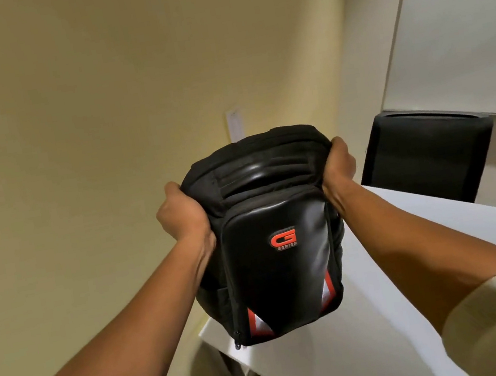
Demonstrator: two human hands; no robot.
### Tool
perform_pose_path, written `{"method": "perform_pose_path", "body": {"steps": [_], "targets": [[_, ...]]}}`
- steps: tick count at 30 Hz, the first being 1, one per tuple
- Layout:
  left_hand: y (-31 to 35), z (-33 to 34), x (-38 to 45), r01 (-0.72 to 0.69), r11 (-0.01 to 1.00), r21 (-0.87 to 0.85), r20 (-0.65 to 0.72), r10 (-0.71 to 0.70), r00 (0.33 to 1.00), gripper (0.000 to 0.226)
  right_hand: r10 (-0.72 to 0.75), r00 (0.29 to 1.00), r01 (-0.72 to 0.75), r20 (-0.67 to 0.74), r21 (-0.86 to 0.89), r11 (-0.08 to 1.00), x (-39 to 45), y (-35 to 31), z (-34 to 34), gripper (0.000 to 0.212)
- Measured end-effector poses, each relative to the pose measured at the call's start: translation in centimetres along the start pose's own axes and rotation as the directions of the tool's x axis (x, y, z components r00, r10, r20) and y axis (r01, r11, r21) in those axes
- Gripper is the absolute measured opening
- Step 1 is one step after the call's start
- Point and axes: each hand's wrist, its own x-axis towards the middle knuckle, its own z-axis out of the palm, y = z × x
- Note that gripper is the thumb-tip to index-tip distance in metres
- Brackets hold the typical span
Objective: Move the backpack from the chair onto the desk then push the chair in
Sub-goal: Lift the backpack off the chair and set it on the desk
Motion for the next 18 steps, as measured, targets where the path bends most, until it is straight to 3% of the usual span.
{"method": "perform_pose_path", "body": {"steps": [12,18], "targets": [[-6.4,2.4,5.8,-0.012,0.986,-0.166,-0.070,0.000,0.998,0.043,0.096,0.978,-0.068,0.187,-0.151,0.986,8.9,5.1,6.9,0.030],[-10.0,2.4,6.3,-0.039,0.975,-0.221,-0.132,0.010,0.991,0.033,0.185,0.939,-0.133,0.288,-0.191,0.973,11.4,8.0,8.3,0.027]]}}
